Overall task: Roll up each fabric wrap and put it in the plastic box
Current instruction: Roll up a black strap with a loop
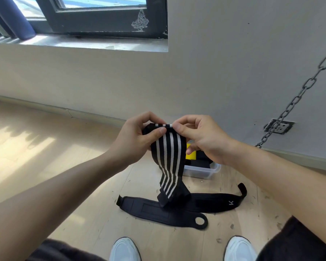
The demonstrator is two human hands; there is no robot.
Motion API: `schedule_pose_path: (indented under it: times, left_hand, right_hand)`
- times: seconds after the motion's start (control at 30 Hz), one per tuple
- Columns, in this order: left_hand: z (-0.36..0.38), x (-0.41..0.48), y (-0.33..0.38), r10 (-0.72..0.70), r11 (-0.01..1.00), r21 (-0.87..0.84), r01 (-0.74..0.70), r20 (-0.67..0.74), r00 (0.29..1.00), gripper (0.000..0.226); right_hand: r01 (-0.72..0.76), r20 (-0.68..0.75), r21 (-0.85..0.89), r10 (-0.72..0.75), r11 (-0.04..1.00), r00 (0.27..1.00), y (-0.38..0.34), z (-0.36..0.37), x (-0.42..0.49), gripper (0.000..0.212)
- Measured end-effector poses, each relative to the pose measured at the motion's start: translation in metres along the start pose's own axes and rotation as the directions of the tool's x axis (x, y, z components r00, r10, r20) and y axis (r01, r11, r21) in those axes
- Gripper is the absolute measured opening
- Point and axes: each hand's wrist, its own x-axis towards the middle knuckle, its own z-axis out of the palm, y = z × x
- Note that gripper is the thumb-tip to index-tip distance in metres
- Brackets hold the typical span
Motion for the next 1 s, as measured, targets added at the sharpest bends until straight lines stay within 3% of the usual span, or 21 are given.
schedule_pose_path:
  times: [0.2, 0.33, 0.47, 0.6, 0.87, 1.0]
  left_hand:
    - [-0.002, 0.006, -0.003, -0.089, 0.994, -0.06, 0.092, 0.051, 0.995, 0.009]
    - [-0.006, 0.013, -0.007, -0.179, 0.984, 0.016, 0.178, 0.023, 0.984, 0.019]
    - [-0.012, 0.021, -0.007, -0.239, 0.971, 0.02, 0.238, 0.116, 0.964, 0.027]
    - [-0.013, 0.031, 0.005, -0.173, 0.978, -0.098, 0.183, 0.098, 0.98, 0.015]
    - [-0.024, 0.05, 0.044, -0.019, 1.0, -0.02, 0.019, -0.019, 1.0, 0.012]
    - [-0.025, 0.056, 0.047, 0.037, 0.998, -0.049, -0.04, -0.073, 0.997, 0.015]
  right_hand:
    - [0.012, -0.016, -0.005, -0.012, 1.0, 1.0, 0.004, -0.002, 0.006, 0.011]
    - [0.037, -0.018, -0.031, -0.038, 0.999, 0.999, 0.007, -0.002, 0.012, 0.01]
    - [0.073, -0.045, -0.104, -0.078, 0.992, 0.996, 0.002, -0.002, 0.019, 0.01]
    - [0.115, -0.081, -0.099, -0.123, 0.988, 0.989, -0.012, -0.002, 0.027, 0.015]
    - [0.042, -0.031, -0.046, -0.043, 0.998, 0.999, -0.07, 0.0, 0.038, 0.029]
    - [0.093, -0.046, -0.098, -0.098, 0.991, 0.994, -0.085, -0.004, 0.042, 0.022]
